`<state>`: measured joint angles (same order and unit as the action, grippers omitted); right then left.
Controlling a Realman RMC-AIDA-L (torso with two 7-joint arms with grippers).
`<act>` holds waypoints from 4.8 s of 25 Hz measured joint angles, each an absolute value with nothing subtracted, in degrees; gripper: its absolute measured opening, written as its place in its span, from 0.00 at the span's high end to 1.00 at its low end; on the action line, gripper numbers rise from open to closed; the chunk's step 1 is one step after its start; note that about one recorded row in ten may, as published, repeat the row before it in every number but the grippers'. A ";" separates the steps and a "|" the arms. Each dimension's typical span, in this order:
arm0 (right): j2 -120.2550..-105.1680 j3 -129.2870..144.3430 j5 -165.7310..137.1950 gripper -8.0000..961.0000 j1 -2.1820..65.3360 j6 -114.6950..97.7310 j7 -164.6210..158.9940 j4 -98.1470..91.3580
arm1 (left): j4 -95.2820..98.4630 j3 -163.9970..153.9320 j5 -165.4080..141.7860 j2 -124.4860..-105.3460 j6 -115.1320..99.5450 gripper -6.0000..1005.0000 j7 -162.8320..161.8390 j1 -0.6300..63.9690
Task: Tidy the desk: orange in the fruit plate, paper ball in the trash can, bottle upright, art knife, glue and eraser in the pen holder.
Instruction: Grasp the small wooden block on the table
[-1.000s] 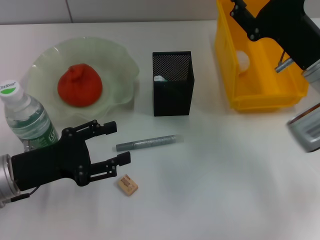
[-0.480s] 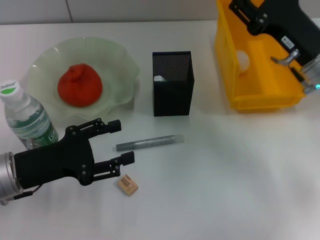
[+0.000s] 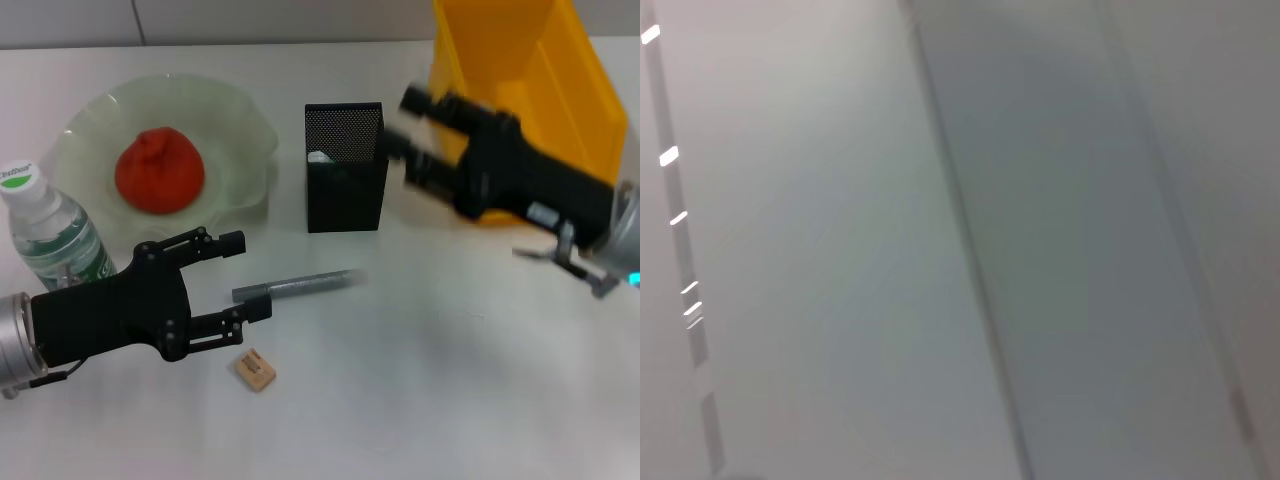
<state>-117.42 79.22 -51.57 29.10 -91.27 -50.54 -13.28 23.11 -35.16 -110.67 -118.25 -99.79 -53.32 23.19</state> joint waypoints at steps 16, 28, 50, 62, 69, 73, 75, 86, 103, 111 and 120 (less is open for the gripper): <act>-112.50 78.94 -83.46 0.24 31.82 -86.13 -59.07 -16.76 | 23.05 -35.22 -111.05 -118.14 -100.21 0.22 -53.44 23.14; -113.76 76.90 -86.56 0.22 30.60 -84.31 -59.43 -22.13 | 23.76 -36.97 -111.82 -117.79 -100.46 0.22 -54.22 22.71; -115.39 76.94 -86.67 0.14 29.52 -81.64 -60.51 -25.17 | 29.70 -40.79 -113.27 -117.84 -100.63 0.22 -58.82 22.77; -115.40 77.29 -86.67 0.14 29.90 -81.35 -62.10 -25.17 | 44.37 -50.81 -116.14 -118.24 -101.73 0.22 -75.24 23.45; -115.40 77.30 -86.67 0.14 29.80 -81.25 -62.78 -25.19 | 46.58 -50.86 -120.67 -118.47 -100.25 0.22 -77.23 24.13; -115.40 77.21 -86.66 0.14 29.74 -81.25 -62.88 -25.19 | 45.53 -50.83 -120.68 -118.52 -98.57 0.22 -75.63 24.12; -115.40 77.02 -86.66 0.14 29.66 -81.25 -62.92 -25.19 | 44.34 -50.82 -120.70 -118.56 -97.57 0.22 -74.50 24.11; -115.40 77.05 -86.66 0.14 29.53 -80.75 -63.49 -25.20 | 37.61 -50.89 -120.77 -118.57 -92.98 0.22 -69.23 24.66; -115.79 76.95 -90.79 0.14 29.99 -80.41 -63.92 -25.39 | 33.31 -52.73 -120.31 -118.89 -87.65 0.22 -66.45 25.32; -115.84 76.94 -92.63 0.14 30.14 -80.34 -64.09 -25.84 | 31.97 -52.82 -120.26 -118.94 -85.99 0.22 -66.02 25.72; -115.84 76.65 -92.89 0.14 29.87 -79.93 -64.16 -26.35 | 31.97 -52.95 -120.23 -118.91 -85.25 0.23 -66.00 25.50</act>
